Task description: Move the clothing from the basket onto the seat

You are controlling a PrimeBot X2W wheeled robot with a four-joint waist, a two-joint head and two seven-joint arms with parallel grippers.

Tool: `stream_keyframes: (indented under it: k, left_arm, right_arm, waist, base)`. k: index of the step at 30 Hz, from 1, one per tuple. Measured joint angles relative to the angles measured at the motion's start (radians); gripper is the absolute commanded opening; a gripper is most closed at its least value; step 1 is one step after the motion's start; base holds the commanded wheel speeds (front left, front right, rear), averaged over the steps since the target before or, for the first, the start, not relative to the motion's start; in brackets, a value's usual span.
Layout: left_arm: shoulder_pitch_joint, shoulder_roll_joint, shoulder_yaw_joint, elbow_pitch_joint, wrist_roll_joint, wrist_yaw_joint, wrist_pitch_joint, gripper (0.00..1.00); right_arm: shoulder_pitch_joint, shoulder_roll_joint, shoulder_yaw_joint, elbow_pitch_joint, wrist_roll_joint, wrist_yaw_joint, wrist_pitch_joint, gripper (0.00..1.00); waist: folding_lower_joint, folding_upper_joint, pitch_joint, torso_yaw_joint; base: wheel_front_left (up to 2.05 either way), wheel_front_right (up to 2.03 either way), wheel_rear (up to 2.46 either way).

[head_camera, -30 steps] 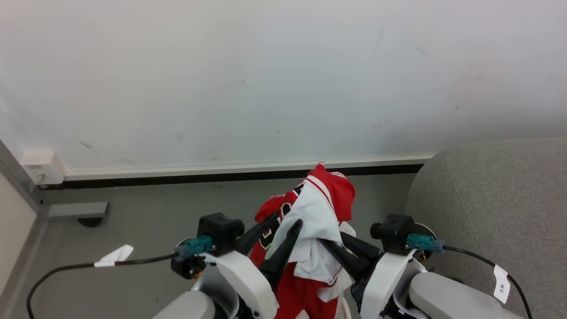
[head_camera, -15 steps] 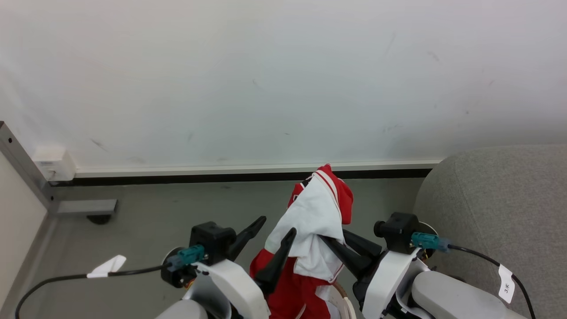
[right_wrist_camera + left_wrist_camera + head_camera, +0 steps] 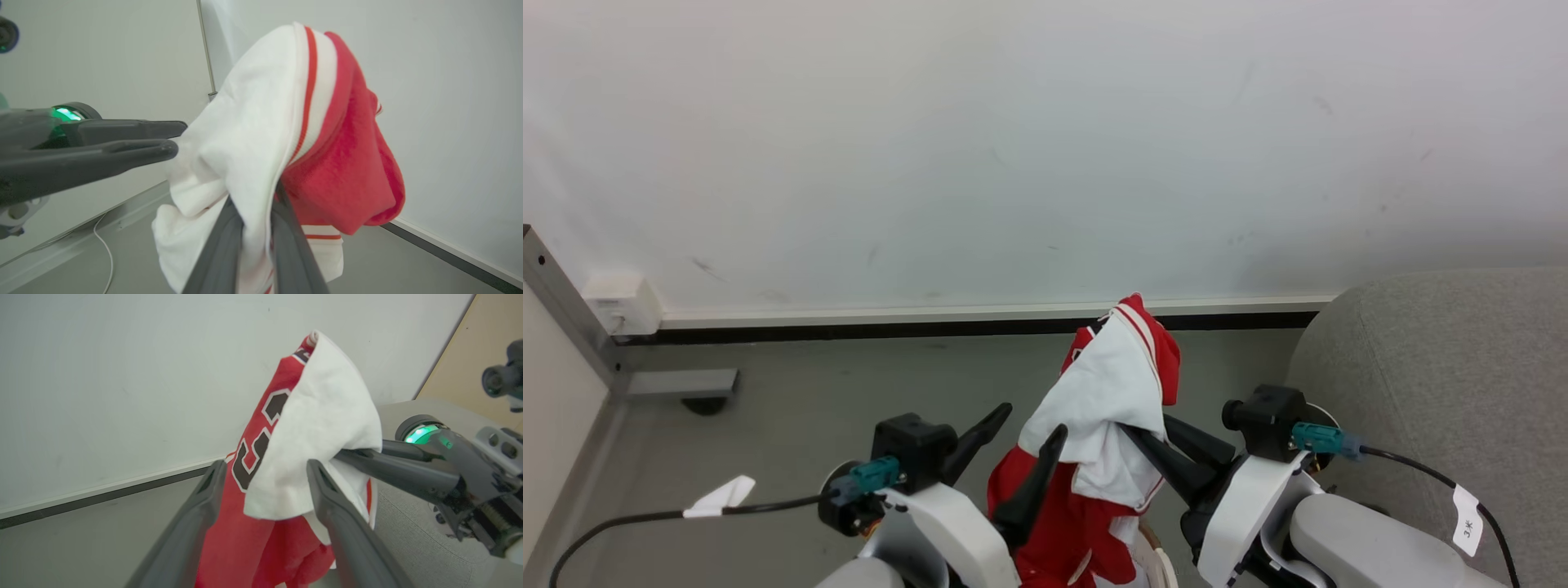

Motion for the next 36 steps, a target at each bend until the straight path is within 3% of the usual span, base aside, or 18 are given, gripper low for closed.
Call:
stream_keyframes:
  k: [13, 31, 36]
  left_arm:
    - [0.007, 0.003, -0.003, -0.013, -0.001, 0.008, -0.014, 1.0]
    - [-0.014, -0.021, -0.039, -0.029, 0.012, -0.002, -0.02, 1.0]
    - [-0.03, -0.029, -0.053, -0.036, 0.024, -0.003, -0.012, 1.0]
  right_arm:
    - [-0.012, -0.035, -0.028, -0.001, -0.01, 0.0, -0.001, 0.0]
    - [-0.029, -0.101, -0.087, -0.017, -0.034, 0.0, -0.001, 0.0]
    - [-0.008, -0.122, -0.148, -0.026, -0.053, 0.0, -0.001, 0.0]
  waist:
    - [0.0, 0.0, 0.009, -0.114]
    - [0.0, 0.0001, 0.042, -0.458]
    - [0.0, 0.0, 0.065, -0.514]
  base:
    - [0.0, 0.0, 0.0]
    - [0.0, 0.0, 0.0]
    - [0.0, 0.0, 0.0]
